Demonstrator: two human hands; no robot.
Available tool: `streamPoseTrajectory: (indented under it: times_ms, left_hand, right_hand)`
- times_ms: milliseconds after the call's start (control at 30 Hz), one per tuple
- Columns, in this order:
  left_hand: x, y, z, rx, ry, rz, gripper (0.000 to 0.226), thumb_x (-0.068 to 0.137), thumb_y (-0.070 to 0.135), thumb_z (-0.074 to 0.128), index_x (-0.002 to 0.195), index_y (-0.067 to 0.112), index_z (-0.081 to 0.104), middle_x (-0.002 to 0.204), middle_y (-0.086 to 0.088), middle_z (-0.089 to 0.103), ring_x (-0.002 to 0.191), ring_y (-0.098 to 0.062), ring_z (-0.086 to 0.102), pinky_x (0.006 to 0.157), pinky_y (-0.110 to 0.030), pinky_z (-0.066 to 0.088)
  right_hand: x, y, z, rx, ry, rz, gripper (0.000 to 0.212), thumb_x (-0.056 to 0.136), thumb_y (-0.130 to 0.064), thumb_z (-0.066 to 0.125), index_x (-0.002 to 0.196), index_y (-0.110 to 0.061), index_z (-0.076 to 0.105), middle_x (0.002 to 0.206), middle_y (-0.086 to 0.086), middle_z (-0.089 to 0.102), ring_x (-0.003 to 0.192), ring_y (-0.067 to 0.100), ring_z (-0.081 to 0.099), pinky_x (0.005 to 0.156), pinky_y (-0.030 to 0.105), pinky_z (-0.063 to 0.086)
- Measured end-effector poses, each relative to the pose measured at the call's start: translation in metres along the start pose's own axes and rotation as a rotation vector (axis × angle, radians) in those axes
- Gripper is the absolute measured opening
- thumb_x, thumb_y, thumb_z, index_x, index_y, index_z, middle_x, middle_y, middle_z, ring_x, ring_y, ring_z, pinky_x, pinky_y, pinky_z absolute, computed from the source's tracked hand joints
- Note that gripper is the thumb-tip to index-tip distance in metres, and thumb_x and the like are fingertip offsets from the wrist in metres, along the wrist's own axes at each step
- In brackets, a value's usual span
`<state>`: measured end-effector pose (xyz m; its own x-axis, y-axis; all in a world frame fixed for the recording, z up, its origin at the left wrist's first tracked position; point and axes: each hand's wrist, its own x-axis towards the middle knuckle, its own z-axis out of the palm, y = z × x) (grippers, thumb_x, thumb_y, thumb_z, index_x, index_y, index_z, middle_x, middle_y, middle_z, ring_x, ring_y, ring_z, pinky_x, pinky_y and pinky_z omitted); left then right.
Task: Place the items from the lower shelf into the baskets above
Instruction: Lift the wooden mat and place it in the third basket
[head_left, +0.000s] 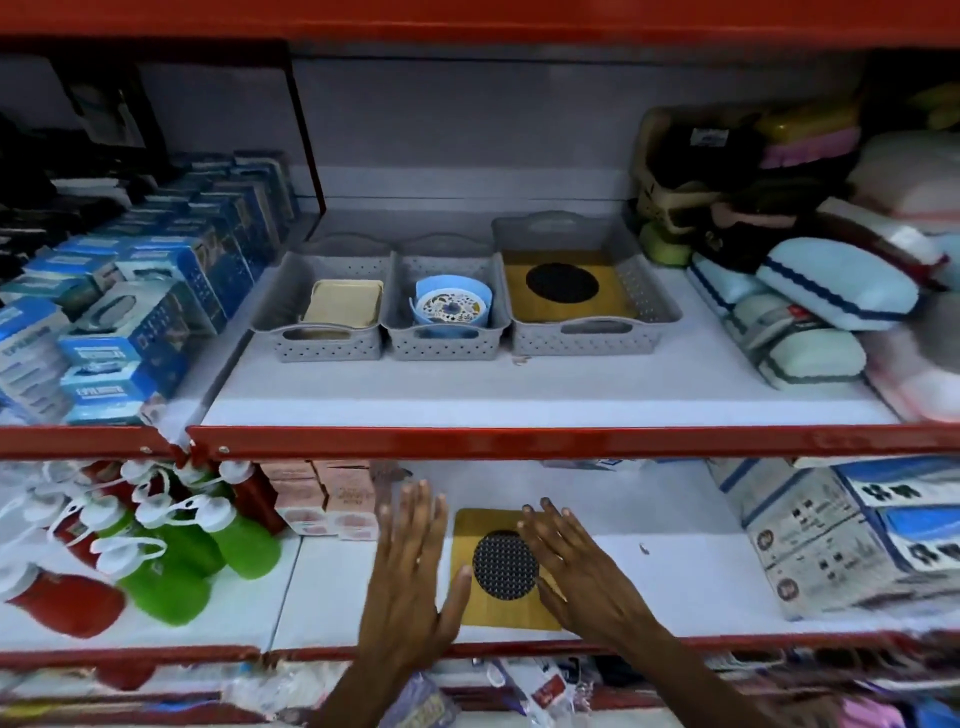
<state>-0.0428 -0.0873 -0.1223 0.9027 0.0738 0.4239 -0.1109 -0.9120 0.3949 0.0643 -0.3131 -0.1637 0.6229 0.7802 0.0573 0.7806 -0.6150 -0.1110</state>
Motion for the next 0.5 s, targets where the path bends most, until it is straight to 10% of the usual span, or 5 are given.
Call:
streamPoseTrajectory:
  times_ms: [200,300,500]
  left_hand:
    - [-0.008,-0.013,0.092,-0.08,-0.407,-0.288,0.067,0.098,0.05,0.015,0.157,0.019,0.006,0.162,0.0,-0.02,0.156,-0.025,-0.005,0.129,-0.034,-0.003]
    - [0.0,-0.011,0.107,-0.048,-0.541,-0.445,0.067,0.098,0.042,0.02,0.155,0.005,0.017,0.166,-0.02,0.011,0.153,-0.037,0.016,0.128,-0.044,0.017]
    - [0.014,-0.011,0.113,-0.193,-0.439,-0.626,0.042,0.091,0.014,0.046,0.13,0.0,0.05,0.123,-0.023,0.066,0.111,-0.035,0.062,0.096,-0.042,0.054]
  right_hand:
    - [-0.004,0.009,0.055,0.151,-0.131,0.359,0.076,0.103,-0.054,0.017,0.143,0.0,0.052,0.149,0.021,0.052,0.141,0.04,0.046,0.119,0.042,0.034]
    - [-0.002,0.002,0.058,0.274,-0.208,0.503,0.087,0.098,-0.058,0.005,0.151,0.002,0.037,0.159,0.023,0.039,0.149,0.038,0.034,0.123,0.044,0.027]
    - [0.007,-0.006,0.061,0.515,-0.065,0.693,0.052,0.106,-0.026,0.049,0.15,-0.001,0.041,0.153,0.017,0.049,0.141,0.031,0.046,0.118,0.035,0.034]
